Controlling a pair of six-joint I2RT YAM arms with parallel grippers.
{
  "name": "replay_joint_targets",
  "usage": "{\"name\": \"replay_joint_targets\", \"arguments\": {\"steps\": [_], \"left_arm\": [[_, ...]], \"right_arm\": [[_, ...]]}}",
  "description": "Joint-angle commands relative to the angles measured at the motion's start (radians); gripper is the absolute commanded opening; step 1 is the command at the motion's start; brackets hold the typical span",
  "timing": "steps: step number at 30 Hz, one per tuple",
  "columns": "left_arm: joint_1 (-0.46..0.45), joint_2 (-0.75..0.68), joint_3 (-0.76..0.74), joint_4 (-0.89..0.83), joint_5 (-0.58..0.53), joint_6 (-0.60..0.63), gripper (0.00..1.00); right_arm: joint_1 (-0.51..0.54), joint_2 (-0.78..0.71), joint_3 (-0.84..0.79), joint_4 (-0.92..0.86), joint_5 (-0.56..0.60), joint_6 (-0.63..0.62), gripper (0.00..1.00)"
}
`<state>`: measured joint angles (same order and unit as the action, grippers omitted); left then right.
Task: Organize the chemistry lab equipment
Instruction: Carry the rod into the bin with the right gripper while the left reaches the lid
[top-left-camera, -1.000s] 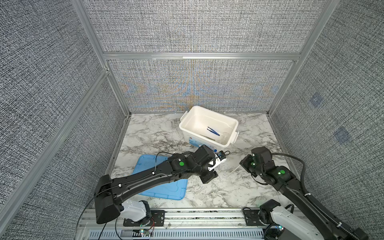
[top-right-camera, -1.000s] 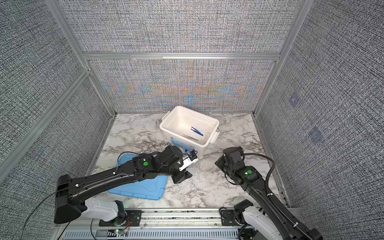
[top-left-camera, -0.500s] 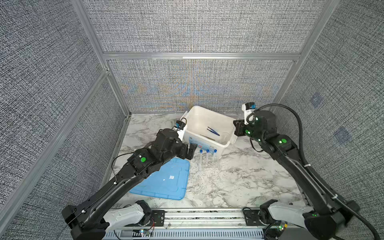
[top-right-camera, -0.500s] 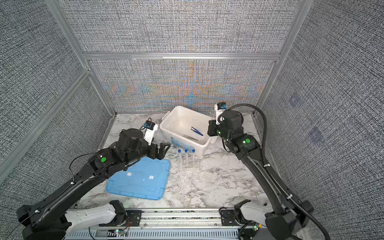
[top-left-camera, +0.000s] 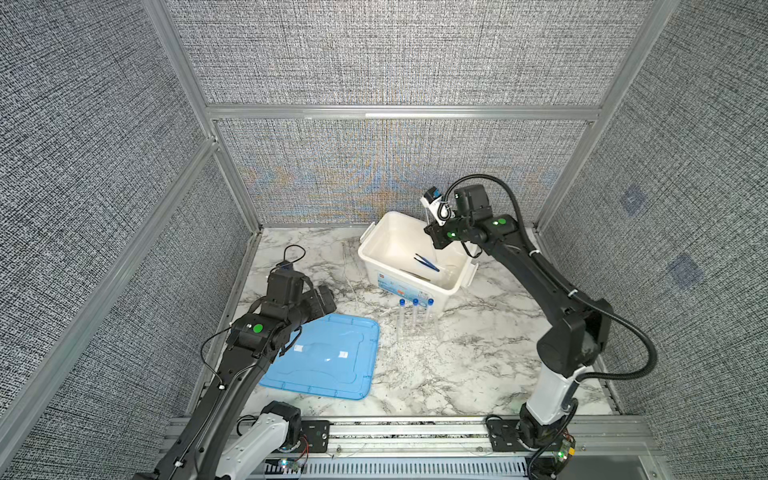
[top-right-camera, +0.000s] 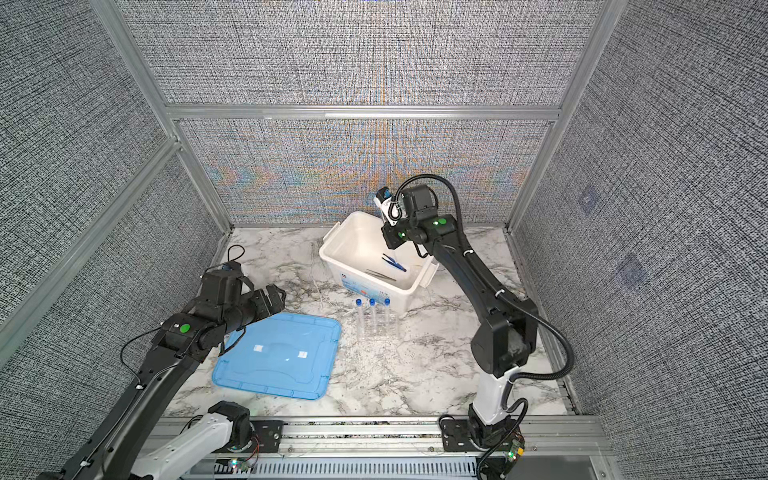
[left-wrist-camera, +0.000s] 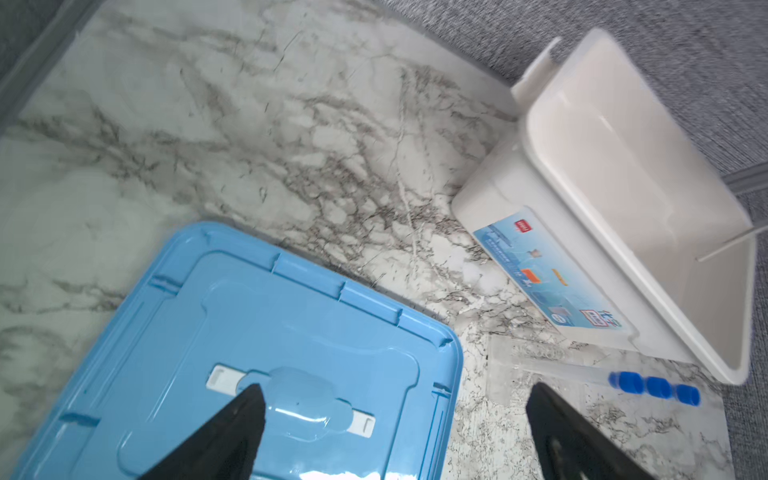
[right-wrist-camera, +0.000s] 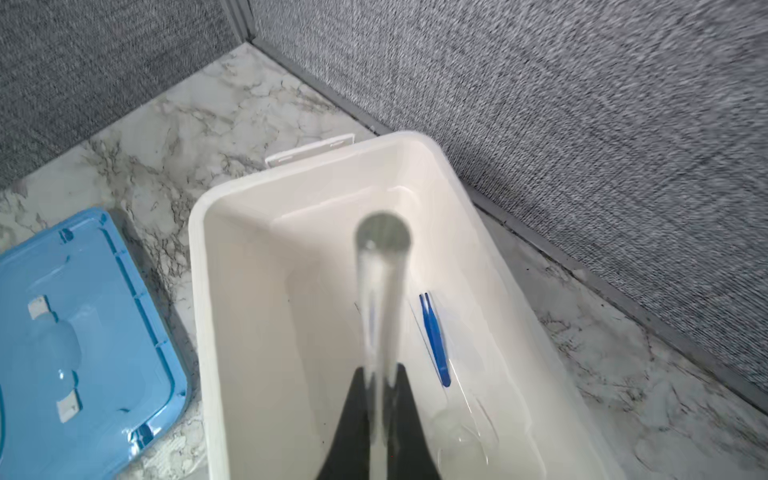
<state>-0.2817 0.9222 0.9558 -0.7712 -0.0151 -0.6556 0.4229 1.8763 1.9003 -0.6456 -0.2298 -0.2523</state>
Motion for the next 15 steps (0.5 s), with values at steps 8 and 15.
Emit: {"name": "replay_joint_targets", "arguments": {"steps": [8,15], "left_arm": [[0.246,-0.029,-0.144,-0.073,0.214,-0.191,0.99],[0.298,-0.088,-0.213,-0.197,0.123,-0.292,0.99]], "right_arm": [[0.044,0.221,0.093,-0.133,-0.148,-0.150,0.03],[0.063,0.371,0.184,-0.193,-0.118,-0.178,0.04]]}}
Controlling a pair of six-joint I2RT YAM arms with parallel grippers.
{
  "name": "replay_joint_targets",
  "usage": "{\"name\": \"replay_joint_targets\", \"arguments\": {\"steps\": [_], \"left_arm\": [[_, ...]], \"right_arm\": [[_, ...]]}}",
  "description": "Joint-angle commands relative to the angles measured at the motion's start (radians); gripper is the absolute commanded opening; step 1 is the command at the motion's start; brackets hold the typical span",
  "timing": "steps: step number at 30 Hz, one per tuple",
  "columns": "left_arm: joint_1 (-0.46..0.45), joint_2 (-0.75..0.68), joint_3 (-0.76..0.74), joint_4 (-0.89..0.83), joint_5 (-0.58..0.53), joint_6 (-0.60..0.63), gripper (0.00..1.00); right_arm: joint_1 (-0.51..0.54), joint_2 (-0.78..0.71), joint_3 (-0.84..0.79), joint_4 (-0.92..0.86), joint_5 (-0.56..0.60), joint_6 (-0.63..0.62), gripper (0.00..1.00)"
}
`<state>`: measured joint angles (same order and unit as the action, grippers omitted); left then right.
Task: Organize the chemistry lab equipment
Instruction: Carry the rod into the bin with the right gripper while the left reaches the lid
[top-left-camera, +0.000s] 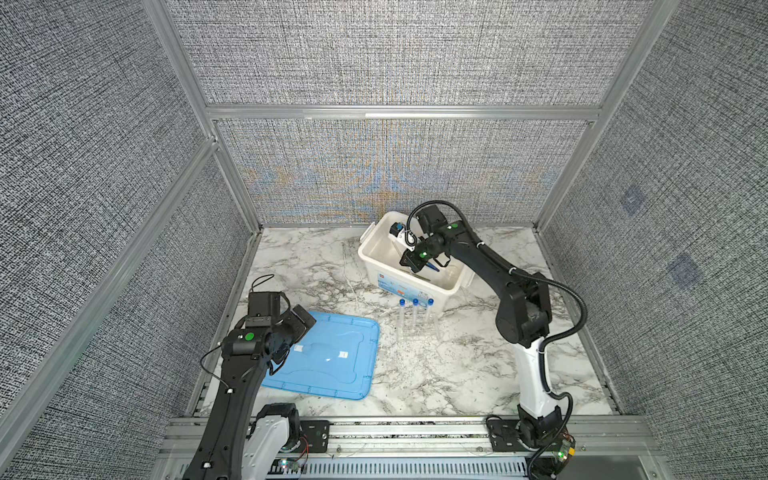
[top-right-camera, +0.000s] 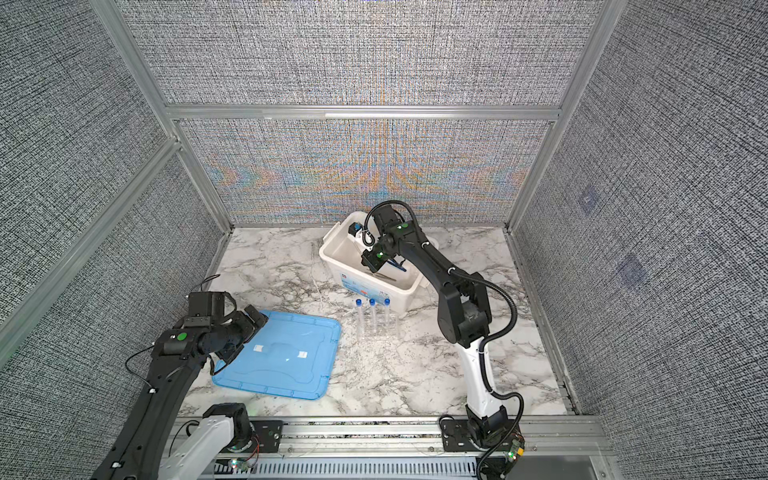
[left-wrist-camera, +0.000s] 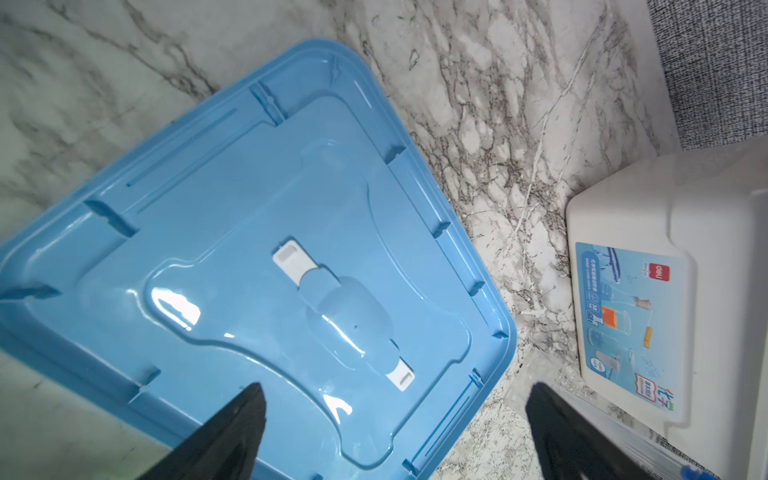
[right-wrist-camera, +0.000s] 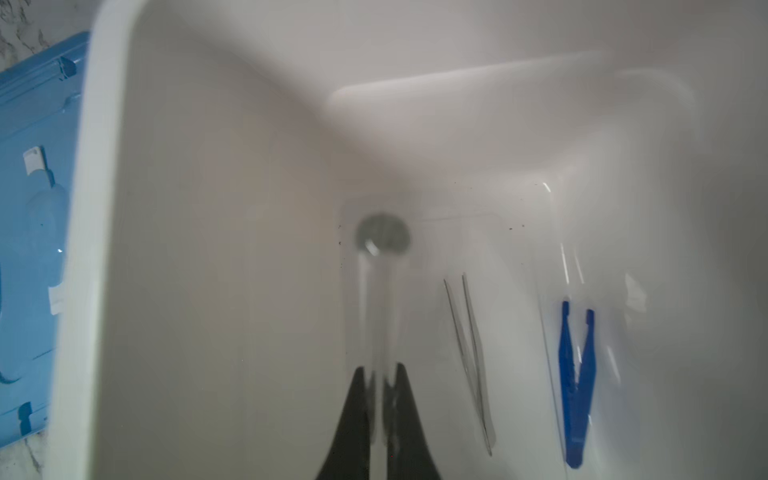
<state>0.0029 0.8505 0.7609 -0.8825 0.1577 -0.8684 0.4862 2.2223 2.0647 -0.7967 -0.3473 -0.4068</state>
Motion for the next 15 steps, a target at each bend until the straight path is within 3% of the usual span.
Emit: {"name": "replay_joint_targets", "arguments": {"steps": [1,9,15], "left_arm": [[0.022,-0.024,-0.031,-0.107,-0.052,-0.106,0.99],[0.062,-0.050,-0.074,-0.238,-0.093,-0.188,0.99],[0.075,-0.106,-0.151,-0.191,-0.082,-0.248,0.97]], "right_arm": [[-0.001,0.038,0.024,-0.042,0.004,-0.025,0.04],[0.000,0.170,0.134,-0.093,0.048,-0.037,0.06],[0.002,0.217,0.153,-0.078,0.076,-0.037,0.07]]}}
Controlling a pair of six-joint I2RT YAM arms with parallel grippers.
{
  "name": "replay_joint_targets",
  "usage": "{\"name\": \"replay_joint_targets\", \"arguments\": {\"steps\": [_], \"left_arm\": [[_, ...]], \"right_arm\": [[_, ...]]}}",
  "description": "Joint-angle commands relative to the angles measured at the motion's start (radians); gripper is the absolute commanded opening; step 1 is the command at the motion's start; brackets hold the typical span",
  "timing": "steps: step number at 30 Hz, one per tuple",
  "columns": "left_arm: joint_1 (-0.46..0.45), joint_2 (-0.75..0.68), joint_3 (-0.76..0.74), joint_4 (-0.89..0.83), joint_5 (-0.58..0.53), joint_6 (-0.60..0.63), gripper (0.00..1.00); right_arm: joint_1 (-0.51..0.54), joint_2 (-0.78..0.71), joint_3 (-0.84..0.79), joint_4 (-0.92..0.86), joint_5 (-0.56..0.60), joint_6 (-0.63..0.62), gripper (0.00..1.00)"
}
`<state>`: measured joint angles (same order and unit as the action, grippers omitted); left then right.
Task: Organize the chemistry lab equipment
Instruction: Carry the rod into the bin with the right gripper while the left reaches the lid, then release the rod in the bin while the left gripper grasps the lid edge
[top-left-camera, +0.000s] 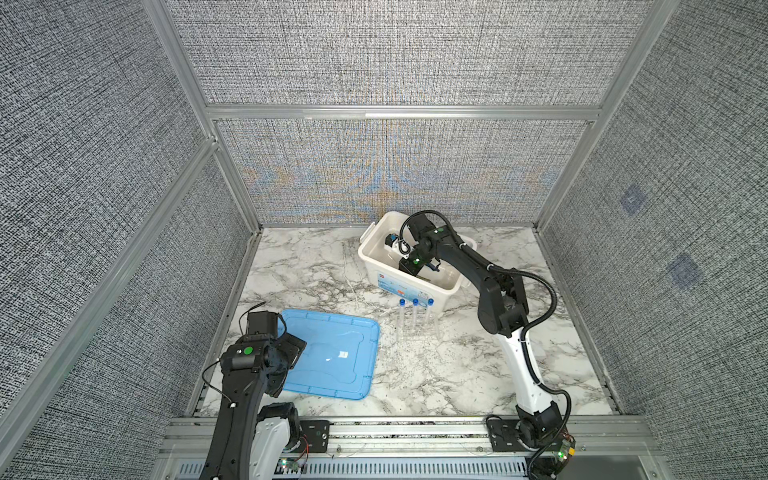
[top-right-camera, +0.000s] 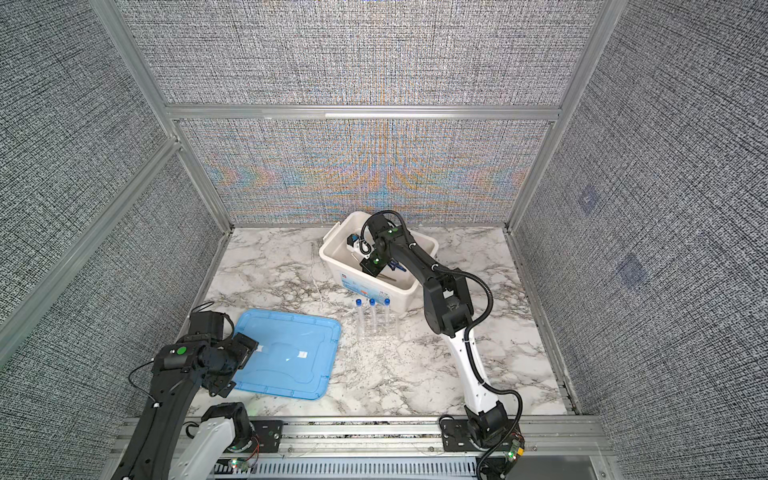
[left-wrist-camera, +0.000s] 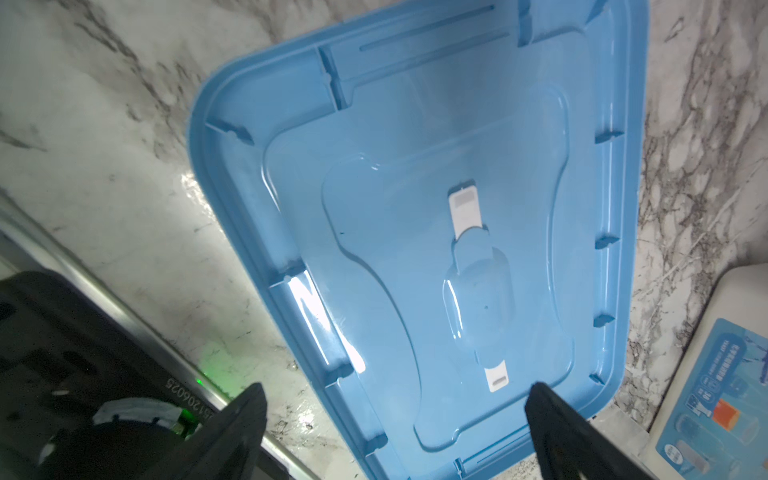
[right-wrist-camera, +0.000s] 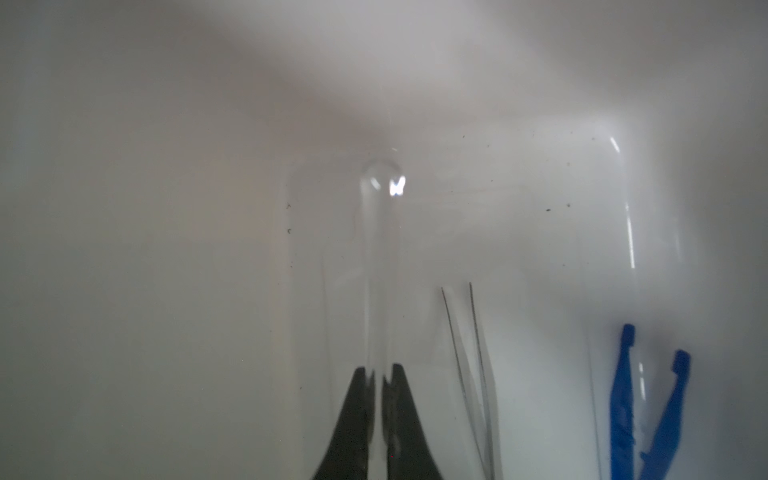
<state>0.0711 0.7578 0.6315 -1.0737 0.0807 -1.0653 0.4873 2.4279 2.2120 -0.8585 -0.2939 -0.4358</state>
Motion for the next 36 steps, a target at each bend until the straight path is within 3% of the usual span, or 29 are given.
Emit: {"name": "replay_joint_targets", "arguments": {"steps": [1,13,20,28,36], "left_arm": [[0.007,-0.020,-0.036,0.005,-0.007,-0.063,0.97],[0.018,0.058,-0.115,0.092,0.009,-0.087,0.89],[0.018,0.053,-0.098,0.002,-0.017,-0.129,0.82],[0.018,0.028,-0.079,-0.099,-0.065,-0.187,0.74],[0.018,0.001,-0.143,-0.057,-0.024,-0.211,0.65]], "right_arm": [[0.002,0.016,0.006,-0.013,0.023,-0.007,0.08],[0.000,0.023,-0.011,0.014,0.078,0.019,0.23],[-0.001,-0.035,-0.014,0.006,0.084,0.044,0.32],[-0.020,-0.199,-0.102,0.041,0.101,0.105,0.33],[-0.021,-0.338,-0.204,0.064,0.289,0.115,0.34]]}}
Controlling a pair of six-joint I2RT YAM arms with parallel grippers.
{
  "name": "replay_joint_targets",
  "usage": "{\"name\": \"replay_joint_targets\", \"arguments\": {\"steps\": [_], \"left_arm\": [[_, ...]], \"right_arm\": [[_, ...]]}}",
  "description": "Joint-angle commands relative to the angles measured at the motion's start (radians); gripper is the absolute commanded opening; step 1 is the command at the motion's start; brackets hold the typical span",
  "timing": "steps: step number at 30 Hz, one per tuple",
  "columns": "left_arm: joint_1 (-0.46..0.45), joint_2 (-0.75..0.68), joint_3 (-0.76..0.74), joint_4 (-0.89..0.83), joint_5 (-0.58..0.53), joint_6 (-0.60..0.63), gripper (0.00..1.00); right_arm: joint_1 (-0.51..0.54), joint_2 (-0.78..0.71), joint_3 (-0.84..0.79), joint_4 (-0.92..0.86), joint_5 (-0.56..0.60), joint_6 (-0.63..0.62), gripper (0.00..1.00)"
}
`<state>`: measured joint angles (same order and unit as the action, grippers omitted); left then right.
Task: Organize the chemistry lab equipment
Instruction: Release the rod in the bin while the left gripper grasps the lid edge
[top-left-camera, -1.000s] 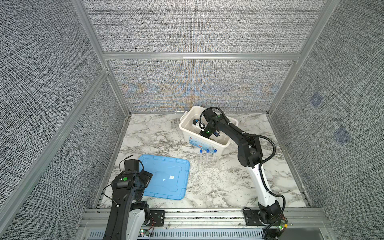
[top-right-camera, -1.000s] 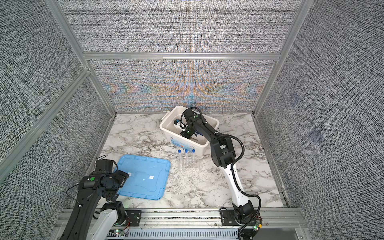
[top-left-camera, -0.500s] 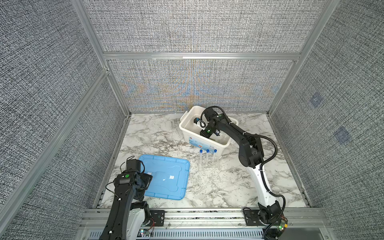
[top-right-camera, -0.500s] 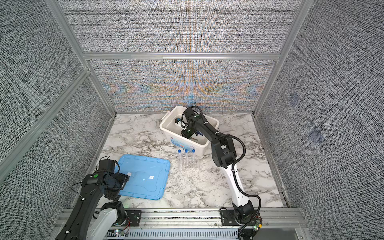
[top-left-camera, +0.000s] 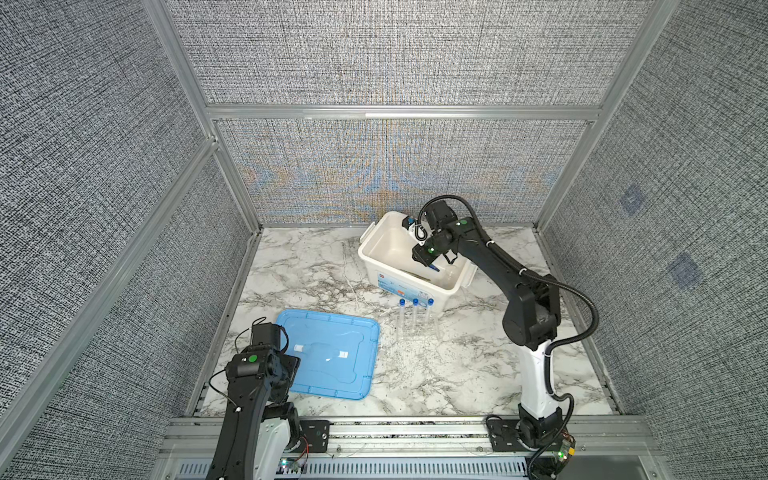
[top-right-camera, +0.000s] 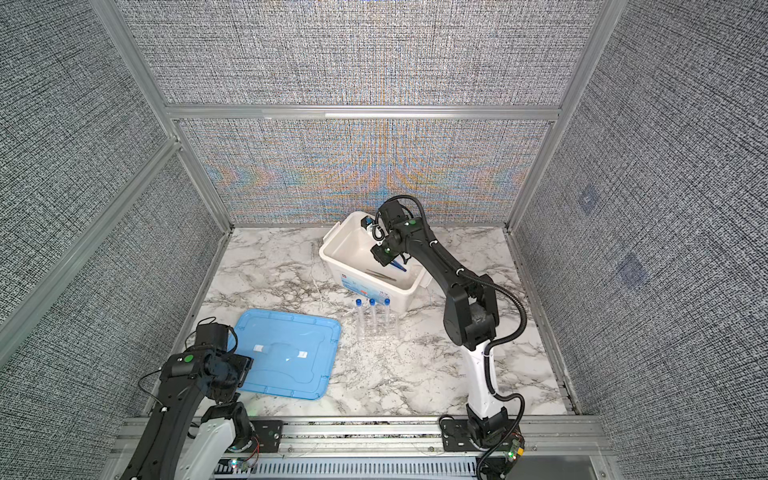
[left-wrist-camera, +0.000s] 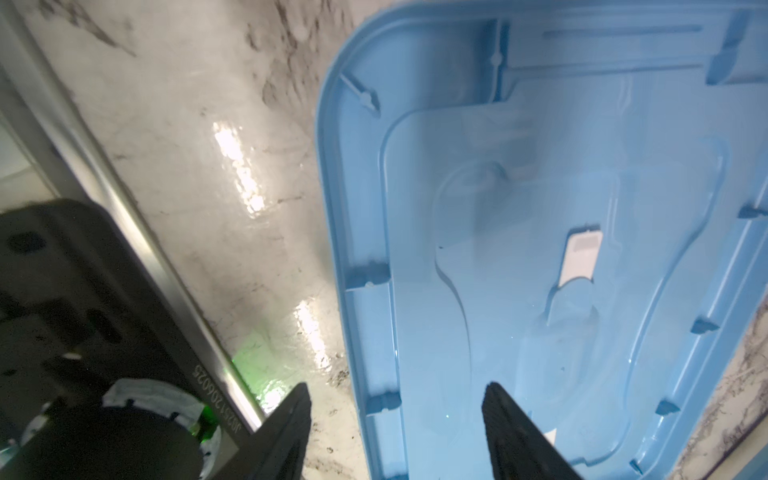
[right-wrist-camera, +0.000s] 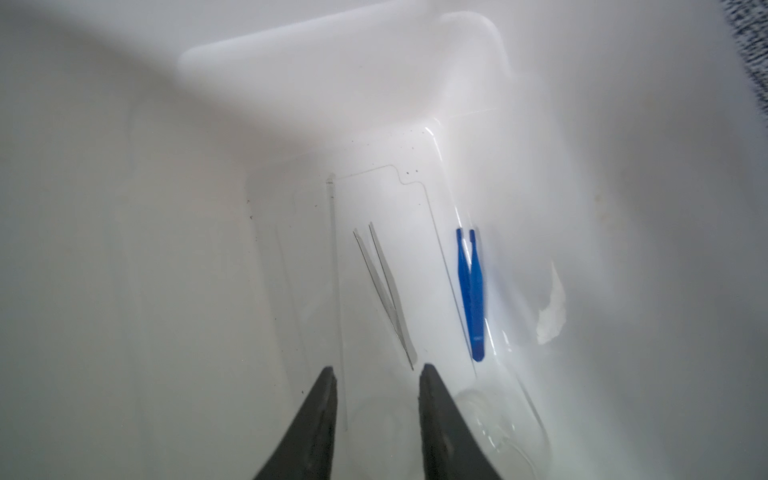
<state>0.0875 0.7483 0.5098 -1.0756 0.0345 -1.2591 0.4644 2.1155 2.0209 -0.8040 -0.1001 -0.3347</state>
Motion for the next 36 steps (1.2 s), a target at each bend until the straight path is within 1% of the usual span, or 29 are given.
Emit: {"name": "replay_joint_targets", "arguments": {"steps": [1,8,11,15,20,22,24,27,33,36], "left_arm": [[0.001,0.024,-0.025,-0.047,0.026,-0.019,0.65],[0.002,0.152,0.015,-0.039,0.022,0.006,0.65],[0.001,0.218,0.012,-0.023,0.049,0.003,0.60],[0.001,0.293,0.000,0.056,0.082,0.006,0.56],[0.002,0.344,0.004,0.072,0.071,-0.029,0.36],[0.001,0.355,-0.023,0.118,0.082,-0.026,0.30],[0.001,0.373,-0.050,0.154,0.089,-0.037,0.21],[0.001,0.405,-0.059,0.175,0.107,-0.043,0.15],[0.001,0.414,0.000,0.127,0.082,-0.026,0.12],[0.001,0.417,0.032,0.099,0.058,-0.029,0.01]], "right_arm": [[0.001,-0.042,-0.023,0.014,0.108,0.013,0.34],[0.002,-0.112,-0.090,0.033,0.126,0.008,0.35],[0.008,-0.125,-0.084,0.007,0.160,0.010,0.35],[0.014,-0.165,-0.107,0.012,0.174,0.007,0.35],[0.016,-0.231,-0.164,0.060,0.176,0.008,0.35],[0.015,-0.252,-0.190,0.088,0.178,0.012,0.35],[0.015,-0.271,-0.212,0.116,0.177,0.012,0.36],[0.016,-0.290,-0.237,0.143,0.175,0.014,0.37],[0.018,-0.303,-0.251,0.153,0.172,0.022,0.39],[0.018,-0.308,-0.253,0.159,0.166,0.030,0.40]]}}
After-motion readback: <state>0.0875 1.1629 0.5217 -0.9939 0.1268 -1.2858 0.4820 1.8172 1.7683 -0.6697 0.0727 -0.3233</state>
